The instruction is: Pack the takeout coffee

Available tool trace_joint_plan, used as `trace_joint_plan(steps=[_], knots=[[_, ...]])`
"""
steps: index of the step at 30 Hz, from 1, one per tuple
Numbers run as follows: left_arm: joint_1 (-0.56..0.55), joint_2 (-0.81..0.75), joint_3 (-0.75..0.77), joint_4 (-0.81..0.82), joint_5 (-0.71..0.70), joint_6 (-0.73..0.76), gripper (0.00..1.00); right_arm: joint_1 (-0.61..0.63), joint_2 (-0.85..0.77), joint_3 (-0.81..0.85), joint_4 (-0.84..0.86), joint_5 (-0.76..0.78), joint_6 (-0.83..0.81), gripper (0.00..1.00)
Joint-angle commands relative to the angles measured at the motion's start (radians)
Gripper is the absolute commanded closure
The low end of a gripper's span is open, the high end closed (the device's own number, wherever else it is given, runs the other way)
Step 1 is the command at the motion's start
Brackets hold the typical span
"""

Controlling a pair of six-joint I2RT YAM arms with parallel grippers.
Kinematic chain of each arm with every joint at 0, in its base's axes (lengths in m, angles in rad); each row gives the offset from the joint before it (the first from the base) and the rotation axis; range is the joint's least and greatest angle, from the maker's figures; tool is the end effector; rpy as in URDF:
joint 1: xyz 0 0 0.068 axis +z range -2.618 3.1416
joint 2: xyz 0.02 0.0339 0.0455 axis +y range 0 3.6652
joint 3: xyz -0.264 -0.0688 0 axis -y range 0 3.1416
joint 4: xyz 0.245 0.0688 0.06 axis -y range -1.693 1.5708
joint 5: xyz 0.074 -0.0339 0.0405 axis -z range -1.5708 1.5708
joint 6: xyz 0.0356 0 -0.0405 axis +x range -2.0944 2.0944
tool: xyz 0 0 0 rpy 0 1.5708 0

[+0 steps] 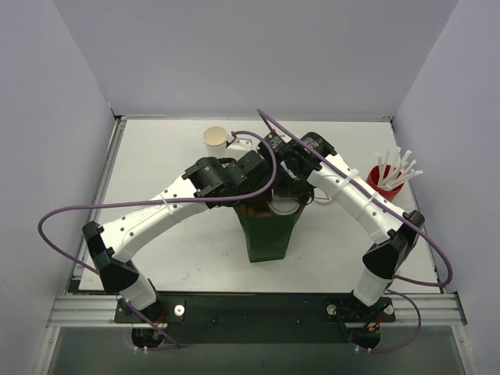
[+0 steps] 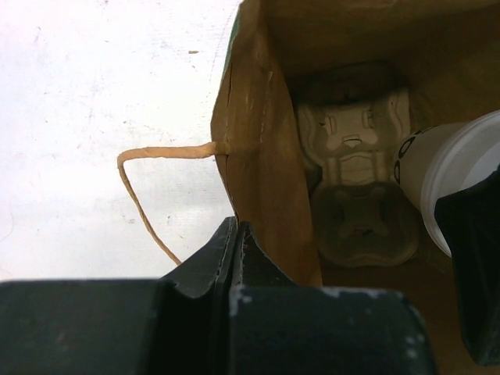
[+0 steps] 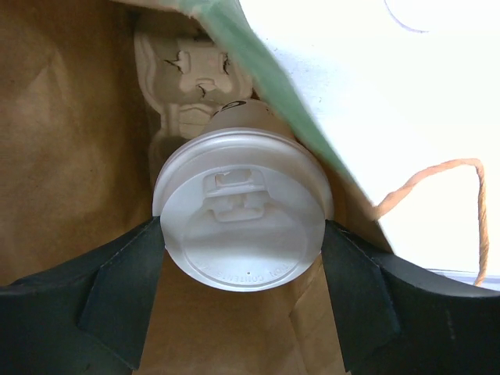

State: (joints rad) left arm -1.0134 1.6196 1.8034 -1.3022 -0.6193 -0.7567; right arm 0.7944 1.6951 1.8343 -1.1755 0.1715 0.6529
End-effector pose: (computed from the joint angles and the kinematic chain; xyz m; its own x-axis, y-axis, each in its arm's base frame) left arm 0.1804 -0.2503 0.3883 -0.7282 0.1114 -0.6762 0.0782 0.9938 0.0795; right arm 0.2444 0.2402 0.3750 -0.8690 -0.0306 -0.4938 -0.1437 0.9707 0.1928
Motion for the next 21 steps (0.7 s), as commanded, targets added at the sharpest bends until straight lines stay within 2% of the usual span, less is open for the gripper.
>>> trace_joint_plan(steps=[1, 8, 21], knots=[[0.009, -0.047, -0.025, -0.019, 0.01, -0.039, 1.0, 0.031, 0.029, 0.071, -0.072, 0.016, -0.01, 0.49], [0.009, -0.063, -0.05, 0.035, 0.053, -0.087, 1.0, 0.077, 0.034, 0.086, -0.067, 0.006, 0.024, 0.49], [0.01, -0.06, -0.035, 0.038, 0.058, -0.171, 1.0, 0.124, 0.087, 0.086, -0.061, -0.027, 0.063, 0.49]])
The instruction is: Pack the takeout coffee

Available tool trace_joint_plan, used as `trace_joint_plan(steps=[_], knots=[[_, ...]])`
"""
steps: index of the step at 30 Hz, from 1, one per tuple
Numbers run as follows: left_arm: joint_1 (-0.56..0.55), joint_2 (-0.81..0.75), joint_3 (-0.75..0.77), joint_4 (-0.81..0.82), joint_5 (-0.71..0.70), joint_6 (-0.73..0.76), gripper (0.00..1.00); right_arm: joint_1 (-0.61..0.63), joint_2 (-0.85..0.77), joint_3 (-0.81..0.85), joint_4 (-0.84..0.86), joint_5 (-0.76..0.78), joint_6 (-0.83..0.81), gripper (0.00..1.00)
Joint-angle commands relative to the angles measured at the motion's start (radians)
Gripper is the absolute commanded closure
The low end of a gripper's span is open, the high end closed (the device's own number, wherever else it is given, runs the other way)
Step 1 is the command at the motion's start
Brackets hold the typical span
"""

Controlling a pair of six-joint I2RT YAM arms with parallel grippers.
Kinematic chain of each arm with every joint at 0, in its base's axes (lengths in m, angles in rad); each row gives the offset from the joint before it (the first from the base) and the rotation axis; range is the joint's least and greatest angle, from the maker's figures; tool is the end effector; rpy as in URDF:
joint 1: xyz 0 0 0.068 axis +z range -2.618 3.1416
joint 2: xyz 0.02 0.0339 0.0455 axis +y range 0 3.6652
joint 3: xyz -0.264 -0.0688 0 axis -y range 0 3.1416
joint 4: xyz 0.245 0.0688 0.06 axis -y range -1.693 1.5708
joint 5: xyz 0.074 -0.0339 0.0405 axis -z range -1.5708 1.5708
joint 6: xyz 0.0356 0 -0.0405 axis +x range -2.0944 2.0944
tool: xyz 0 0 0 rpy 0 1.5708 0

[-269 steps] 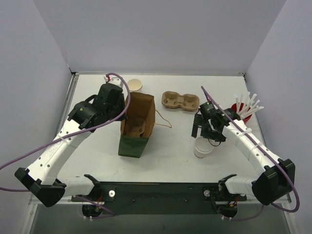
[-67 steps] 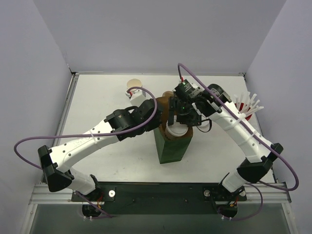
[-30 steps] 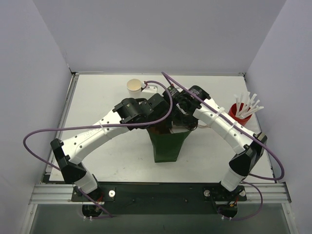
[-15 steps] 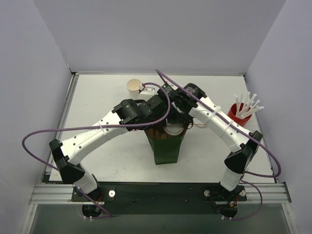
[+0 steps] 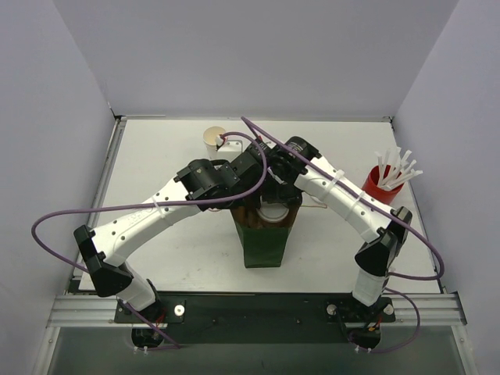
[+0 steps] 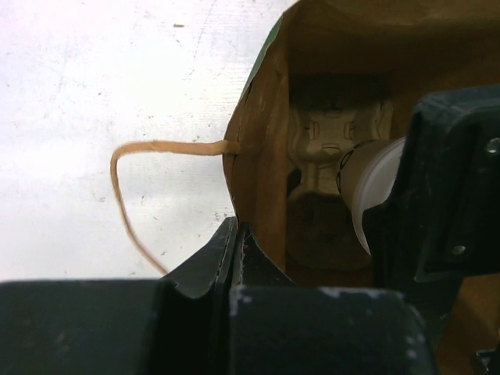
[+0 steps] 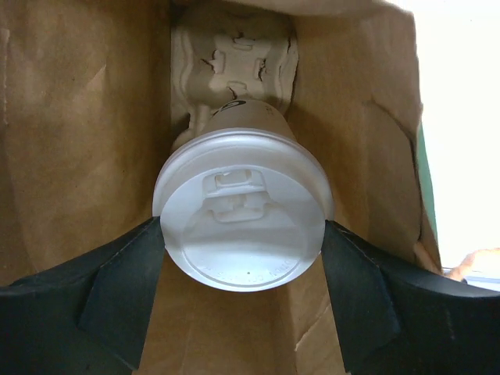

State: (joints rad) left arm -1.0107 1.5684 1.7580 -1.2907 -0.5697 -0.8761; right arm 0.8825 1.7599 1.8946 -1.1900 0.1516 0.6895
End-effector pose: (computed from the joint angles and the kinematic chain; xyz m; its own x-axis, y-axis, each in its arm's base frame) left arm 0.1734 -0.2403 0.3899 -0.7517 -0.0190 -0.6592 0.0097 0.9992 -0.0398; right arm 0.2317 0.2732 0.3701 -0.8820 -0.0824 -0.4639 -0.2010 0.9563 0.2122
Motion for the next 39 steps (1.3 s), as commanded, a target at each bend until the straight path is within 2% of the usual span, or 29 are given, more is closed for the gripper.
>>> trace_joint_plan(steps=[1, 9, 16, 22, 39], knots=[[0.007, -0.007, 0.009, 0.03, 0.007, -0.057, 1.0, 0.036, 0.027, 0.027, -0.045, -0.01, 0.028, 0.49], [0.006, -0.016, -0.014, 0.028, 0.007, -0.155, 1.0, 0.041, 0.07, 0.095, -0.059, -0.037, 0.031, 0.5], [0.009, -0.112, -0.124, 0.102, 0.028, -0.27, 1.0, 0.049, -0.008, -0.009, -0.007, -0.018, 0.076, 0.5], [0.015, -0.188, -0.215, 0.183, 0.03, -0.357, 1.0, 0.049, -0.047, -0.025, 0.021, -0.043, 0.085, 0.5], [0.02, -0.231, -0.256, 0.258, 0.036, -0.374, 1.0, 0.059, -0.051, -0.135, 0.061, -0.067, 0.096, 0.51]])
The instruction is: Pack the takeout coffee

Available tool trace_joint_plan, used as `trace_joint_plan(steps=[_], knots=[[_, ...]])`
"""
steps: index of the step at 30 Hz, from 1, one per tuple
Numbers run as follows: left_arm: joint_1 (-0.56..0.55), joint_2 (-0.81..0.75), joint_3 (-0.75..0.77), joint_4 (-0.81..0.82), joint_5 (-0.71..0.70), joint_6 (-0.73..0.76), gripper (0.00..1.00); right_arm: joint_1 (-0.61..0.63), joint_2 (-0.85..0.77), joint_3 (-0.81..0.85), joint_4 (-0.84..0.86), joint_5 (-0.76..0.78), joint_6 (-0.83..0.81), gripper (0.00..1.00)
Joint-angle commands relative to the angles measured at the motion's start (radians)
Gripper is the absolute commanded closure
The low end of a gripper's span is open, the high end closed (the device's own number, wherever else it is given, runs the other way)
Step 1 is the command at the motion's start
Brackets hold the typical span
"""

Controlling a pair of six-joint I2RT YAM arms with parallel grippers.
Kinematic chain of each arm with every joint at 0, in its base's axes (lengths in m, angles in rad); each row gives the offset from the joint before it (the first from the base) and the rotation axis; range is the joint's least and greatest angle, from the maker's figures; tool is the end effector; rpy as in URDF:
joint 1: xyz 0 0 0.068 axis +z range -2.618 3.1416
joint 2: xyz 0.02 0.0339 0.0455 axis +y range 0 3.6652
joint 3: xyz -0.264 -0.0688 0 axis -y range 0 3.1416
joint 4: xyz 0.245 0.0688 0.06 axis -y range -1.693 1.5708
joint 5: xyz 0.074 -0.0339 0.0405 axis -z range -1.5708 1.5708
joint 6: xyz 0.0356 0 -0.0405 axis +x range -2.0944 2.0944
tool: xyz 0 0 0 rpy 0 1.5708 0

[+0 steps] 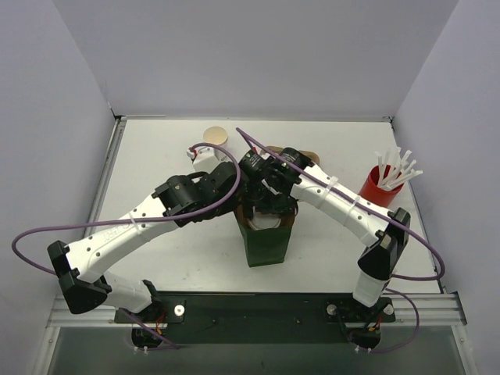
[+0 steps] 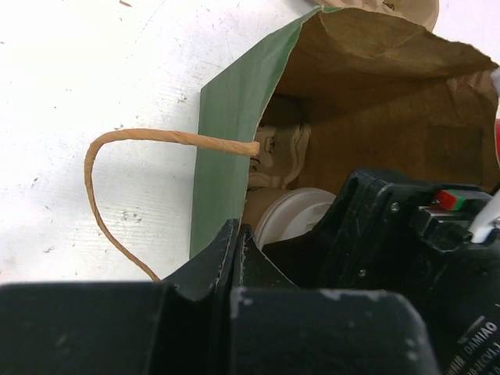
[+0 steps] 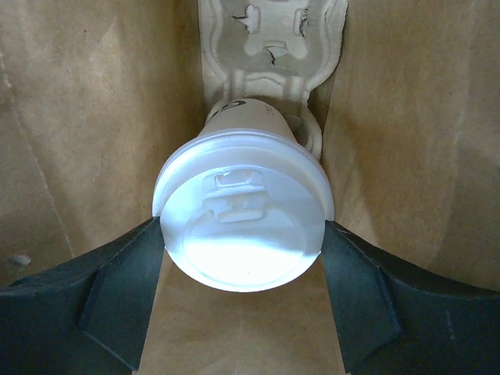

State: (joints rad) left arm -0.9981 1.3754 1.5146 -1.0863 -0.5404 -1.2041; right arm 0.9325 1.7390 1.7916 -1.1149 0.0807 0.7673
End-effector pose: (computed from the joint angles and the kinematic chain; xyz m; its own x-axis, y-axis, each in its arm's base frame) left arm 0.1585 -0.2120 0.3810 -0.6785 -0.4249 -0.5992 -0.2106 0.8940 -0.3955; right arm 0.2162 0.2866 0.3509 -0.9141 -0.0708 -0.3993 -0.1981 0.9371 0.2873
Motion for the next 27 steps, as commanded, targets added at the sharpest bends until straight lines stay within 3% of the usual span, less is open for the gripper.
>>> trace_joint_plan(steps=[1, 27], knots=[[0.007, -0.041, -0.016, 0.054, 0.005, -0.046, 1.0, 0.011, -0.032, -0.04, -0.011, 0.002, 0.018, 0.51], [0.006, -0.07, -0.037, 0.074, 0.013, -0.012, 1.0, -0.008, -0.047, -0.175, 0.055, 0.002, 0.026, 0.51]])
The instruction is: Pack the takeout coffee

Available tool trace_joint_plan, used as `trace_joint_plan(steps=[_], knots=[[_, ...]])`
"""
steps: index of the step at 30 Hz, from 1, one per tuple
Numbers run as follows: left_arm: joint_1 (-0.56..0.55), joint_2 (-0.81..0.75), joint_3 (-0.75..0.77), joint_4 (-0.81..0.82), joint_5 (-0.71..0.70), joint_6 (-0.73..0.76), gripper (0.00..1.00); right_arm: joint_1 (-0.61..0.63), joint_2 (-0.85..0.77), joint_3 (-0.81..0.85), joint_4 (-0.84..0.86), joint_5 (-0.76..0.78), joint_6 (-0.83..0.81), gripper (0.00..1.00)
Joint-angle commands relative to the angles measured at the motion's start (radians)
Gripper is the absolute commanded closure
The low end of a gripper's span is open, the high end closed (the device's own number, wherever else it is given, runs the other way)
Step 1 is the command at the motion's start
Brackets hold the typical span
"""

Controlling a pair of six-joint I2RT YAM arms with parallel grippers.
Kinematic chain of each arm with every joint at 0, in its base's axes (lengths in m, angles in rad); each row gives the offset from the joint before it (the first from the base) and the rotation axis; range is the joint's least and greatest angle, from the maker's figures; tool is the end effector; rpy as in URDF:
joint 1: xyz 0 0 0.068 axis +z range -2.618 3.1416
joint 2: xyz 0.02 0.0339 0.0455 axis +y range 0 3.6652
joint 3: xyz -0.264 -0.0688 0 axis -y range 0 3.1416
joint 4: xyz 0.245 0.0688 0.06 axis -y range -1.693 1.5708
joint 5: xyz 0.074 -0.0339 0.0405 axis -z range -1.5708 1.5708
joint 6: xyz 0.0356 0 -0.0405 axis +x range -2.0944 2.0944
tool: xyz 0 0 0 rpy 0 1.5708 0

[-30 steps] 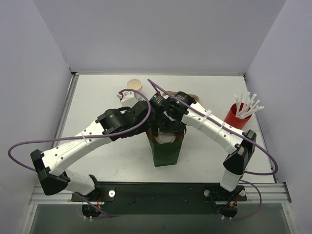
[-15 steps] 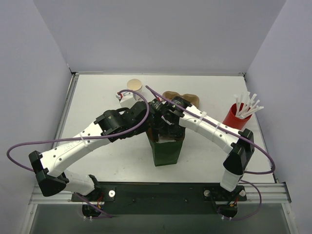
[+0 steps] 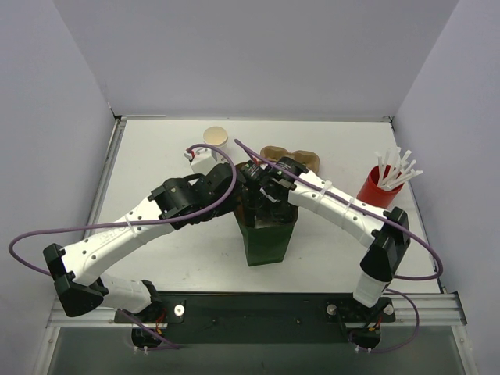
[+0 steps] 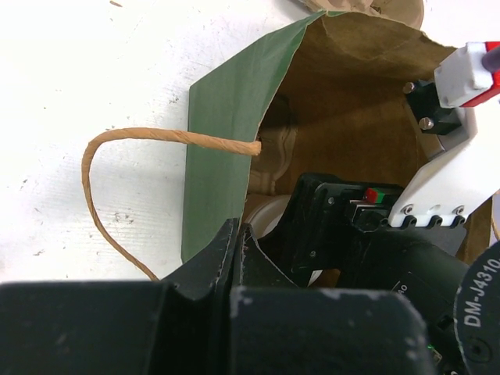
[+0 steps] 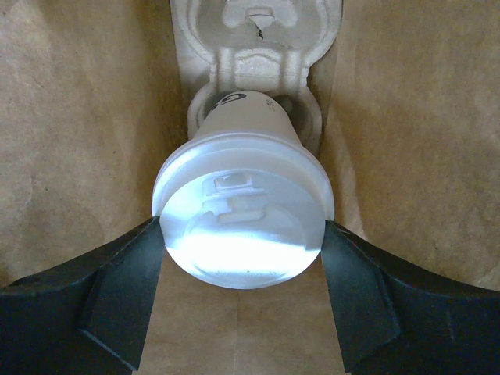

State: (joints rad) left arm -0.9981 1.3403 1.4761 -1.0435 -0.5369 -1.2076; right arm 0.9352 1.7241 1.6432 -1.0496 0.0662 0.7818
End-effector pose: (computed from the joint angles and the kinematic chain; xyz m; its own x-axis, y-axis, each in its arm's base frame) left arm 0.1555 -0.2075 0.3807 -0.6673 -0.4473 -0.5955 -0.2033 0.8786 -0.4322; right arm 0.2133 0.2851 0.3153 -0.9350 -0.0833 -0.3446 -0.1796 0.9494 0.2578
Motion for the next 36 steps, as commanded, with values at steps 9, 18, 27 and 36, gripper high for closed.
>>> trace_joint_plan(steps=[9, 18, 27, 36], knots=[[0.007, -0.029, 0.004, 0.027, 0.014, 0.006, 1.0, -0.01, -0.027, -0.054, 0.006, -0.003, 0.008, 0.51], [0.007, -0.023, 0.001, 0.037, 0.02, 0.014, 1.0, -0.001, -0.04, -0.043, 0.007, -0.042, -0.016, 0.51], [0.006, -0.02, 0.004, 0.043, 0.023, 0.017, 1.0, 0.008, -0.017, -0.091, 0.014, -0.051, -0.019, 0.51], [0.007, -0.023, 0.003, 0.04, 0.022, 0.019, 1.0, 0.005, 0.014, -0.097, 0.017, -0.057, -0.047, 0.51]])
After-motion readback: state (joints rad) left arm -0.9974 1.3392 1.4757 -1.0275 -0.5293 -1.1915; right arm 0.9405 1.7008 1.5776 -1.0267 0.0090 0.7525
